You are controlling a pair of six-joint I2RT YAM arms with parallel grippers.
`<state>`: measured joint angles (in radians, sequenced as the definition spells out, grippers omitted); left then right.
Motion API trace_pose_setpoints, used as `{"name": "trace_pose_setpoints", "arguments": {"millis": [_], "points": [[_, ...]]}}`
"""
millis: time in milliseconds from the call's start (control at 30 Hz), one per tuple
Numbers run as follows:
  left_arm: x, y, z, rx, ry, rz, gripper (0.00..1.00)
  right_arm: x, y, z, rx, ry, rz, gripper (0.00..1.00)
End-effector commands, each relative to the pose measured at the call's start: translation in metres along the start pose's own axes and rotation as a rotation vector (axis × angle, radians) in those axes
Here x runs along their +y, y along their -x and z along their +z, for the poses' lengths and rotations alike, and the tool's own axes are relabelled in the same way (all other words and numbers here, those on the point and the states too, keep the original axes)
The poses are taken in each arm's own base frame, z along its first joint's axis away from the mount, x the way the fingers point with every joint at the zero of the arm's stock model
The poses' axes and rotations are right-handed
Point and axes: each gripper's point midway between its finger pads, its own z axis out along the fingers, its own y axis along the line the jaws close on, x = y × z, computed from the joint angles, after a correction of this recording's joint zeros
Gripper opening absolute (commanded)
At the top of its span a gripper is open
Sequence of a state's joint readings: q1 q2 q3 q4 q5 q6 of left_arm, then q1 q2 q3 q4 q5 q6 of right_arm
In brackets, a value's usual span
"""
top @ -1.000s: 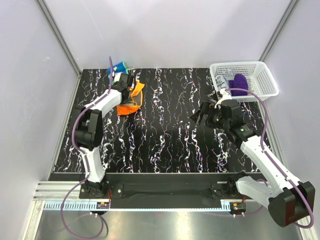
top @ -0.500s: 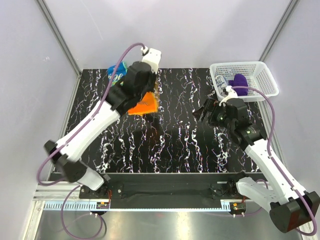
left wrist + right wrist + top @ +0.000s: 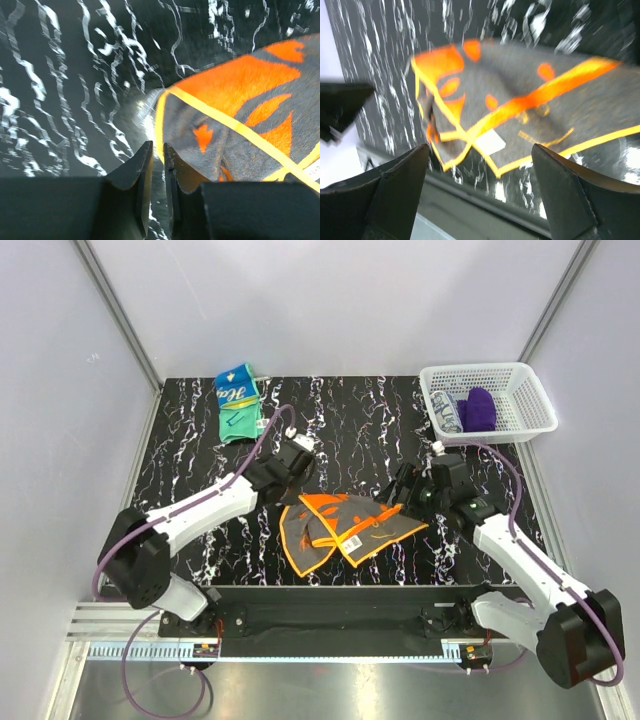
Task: Roll the towels
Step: Move the towel to the center of the board, then flatten the towel
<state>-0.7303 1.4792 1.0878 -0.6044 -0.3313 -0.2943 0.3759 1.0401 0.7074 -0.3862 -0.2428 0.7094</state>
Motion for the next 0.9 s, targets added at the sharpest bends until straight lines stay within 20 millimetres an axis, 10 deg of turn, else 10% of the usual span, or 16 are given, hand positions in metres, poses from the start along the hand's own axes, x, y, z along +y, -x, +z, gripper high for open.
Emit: {"name": "trace_pose_setpoints", "arguments": {"millis": [0, 300, 867], "points": [[-0.02, 0.023, -0.001, -0.068, -0.075, -0.101, 0.19, 0.032, -0.02, 0.0, 0.086, 0.11, -0.086, 0.91], [-0.011, -0.016, -0.008, -0.01, -0.037, -0.308, 0.63, 0.016, -0.105, 0.006, 0.26, -0.188, -0.441, 0.86], [-0.063, -0.132, -0.016, 0.073, -0.371, -0.611, 0.65, 0.007, -0.148, 0.053, 0.374, -0.324, -0.633, 0.76]]}}
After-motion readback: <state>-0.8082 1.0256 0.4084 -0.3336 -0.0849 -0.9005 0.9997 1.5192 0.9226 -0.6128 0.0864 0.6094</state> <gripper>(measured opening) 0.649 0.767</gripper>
